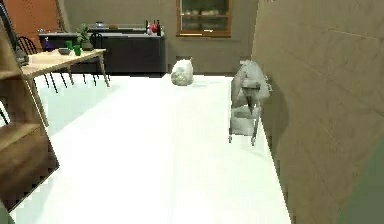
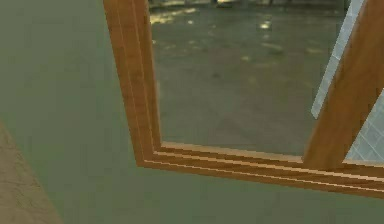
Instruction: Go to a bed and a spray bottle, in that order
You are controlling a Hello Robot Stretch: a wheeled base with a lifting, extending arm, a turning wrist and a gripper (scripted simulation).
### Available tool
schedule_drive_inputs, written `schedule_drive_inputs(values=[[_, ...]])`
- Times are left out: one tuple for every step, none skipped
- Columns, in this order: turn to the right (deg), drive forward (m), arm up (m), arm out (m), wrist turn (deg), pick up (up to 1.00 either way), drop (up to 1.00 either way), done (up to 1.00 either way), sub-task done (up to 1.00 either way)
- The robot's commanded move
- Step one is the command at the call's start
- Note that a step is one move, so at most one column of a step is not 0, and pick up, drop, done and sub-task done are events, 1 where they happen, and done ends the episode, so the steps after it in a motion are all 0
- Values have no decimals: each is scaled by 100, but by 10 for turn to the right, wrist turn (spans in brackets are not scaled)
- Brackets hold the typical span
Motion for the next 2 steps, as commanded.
schedule_drive_inputs(values=[[-60,0,0,0,0,0,0,0,0],[0,10,0,0,0,0,0,0,0]])
